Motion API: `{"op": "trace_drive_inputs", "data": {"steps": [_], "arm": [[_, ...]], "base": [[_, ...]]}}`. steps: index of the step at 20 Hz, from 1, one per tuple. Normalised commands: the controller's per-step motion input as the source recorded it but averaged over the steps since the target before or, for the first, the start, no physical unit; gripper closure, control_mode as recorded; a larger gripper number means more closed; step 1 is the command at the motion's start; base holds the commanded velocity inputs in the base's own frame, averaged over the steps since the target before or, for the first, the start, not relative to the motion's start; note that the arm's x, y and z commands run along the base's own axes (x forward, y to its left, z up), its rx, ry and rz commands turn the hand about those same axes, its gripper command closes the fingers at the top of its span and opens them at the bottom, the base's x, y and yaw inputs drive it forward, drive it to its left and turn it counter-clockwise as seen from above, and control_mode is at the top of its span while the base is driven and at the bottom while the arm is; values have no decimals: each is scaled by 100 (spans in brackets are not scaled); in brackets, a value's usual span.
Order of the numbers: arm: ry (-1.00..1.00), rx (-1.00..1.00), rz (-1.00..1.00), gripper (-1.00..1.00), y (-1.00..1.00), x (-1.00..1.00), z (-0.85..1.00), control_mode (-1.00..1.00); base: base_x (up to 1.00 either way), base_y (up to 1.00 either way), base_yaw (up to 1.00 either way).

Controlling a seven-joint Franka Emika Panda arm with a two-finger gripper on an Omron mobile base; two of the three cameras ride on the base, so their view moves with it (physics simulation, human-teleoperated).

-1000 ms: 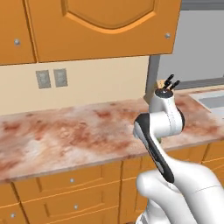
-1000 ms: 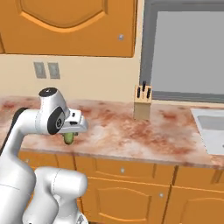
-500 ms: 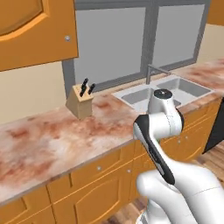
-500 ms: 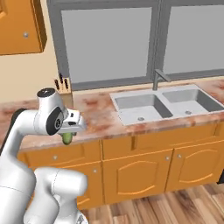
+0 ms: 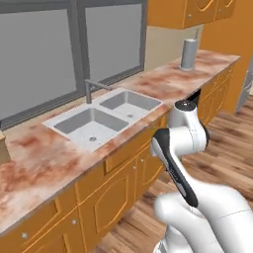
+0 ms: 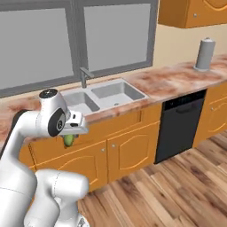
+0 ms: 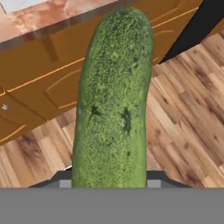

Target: Place the broccoli and cucumber inside the fridge drawer. Close the drawer after placing the vegetables.

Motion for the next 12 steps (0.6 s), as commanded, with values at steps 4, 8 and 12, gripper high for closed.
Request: {"op": "trace_drive_inputs", "data": {"steps": [4, 8, 12], "arm": [[0, 0, 0, 100, 0, 0, 0, 100], [0, 0, 0, 100, 0, 0, 0, 100], [0, 0, 0, 100, 0, 0, 0, 100]], "base": [[20, -80, -46], [38, -67, -48], [58, -33, -46]]}}
